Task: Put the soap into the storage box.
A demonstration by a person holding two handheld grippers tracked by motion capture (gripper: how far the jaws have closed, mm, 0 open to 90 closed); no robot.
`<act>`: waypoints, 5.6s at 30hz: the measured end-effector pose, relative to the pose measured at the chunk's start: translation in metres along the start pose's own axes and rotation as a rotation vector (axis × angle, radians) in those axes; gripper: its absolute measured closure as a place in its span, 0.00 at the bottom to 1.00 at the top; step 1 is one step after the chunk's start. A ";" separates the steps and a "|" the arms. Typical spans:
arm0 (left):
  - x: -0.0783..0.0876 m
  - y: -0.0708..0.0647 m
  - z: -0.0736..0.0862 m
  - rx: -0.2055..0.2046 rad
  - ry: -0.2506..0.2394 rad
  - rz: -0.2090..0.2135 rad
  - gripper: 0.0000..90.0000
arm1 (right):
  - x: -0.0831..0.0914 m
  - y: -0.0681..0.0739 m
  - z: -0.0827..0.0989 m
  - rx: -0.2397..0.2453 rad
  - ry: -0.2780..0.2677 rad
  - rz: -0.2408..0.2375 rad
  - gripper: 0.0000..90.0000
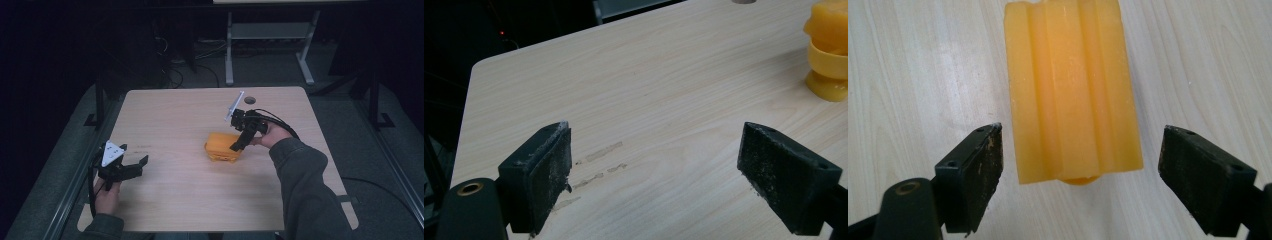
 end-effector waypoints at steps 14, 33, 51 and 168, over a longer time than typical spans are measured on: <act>0.001 0.000 0.000 0.000 0.001 -0.003 0.15 | 0.008 0.001 0.016 -0.034 -0.007 0.005 0.19; 0.001 0.001 0.000 0.001 0.003 -0.003 0.15 | 0.014 0.002 0.039 -0.074 -0.026 0.010 0.19; 0.000 0.000 0.001 -0.004 0.009 0.001 0.15 | 0.013 0.005 0.063 -0.111 -0.047 0.009 0.19; -0.001 -0.007 0.001 -0.037 0.018 0.024 0.15 | 0.006 0.073 0.239 -0.379 -0.218 0.091 0.19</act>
Point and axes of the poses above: each handheld gripper's, and its own axes: x roughly backward along the jaws, z roughly out of its underside, y roughly to its left, the point moved 6 cm from there along -x, roughly forward along the jaws, and after that the axes turned 1 degree about -y, right-handed, at the moved point
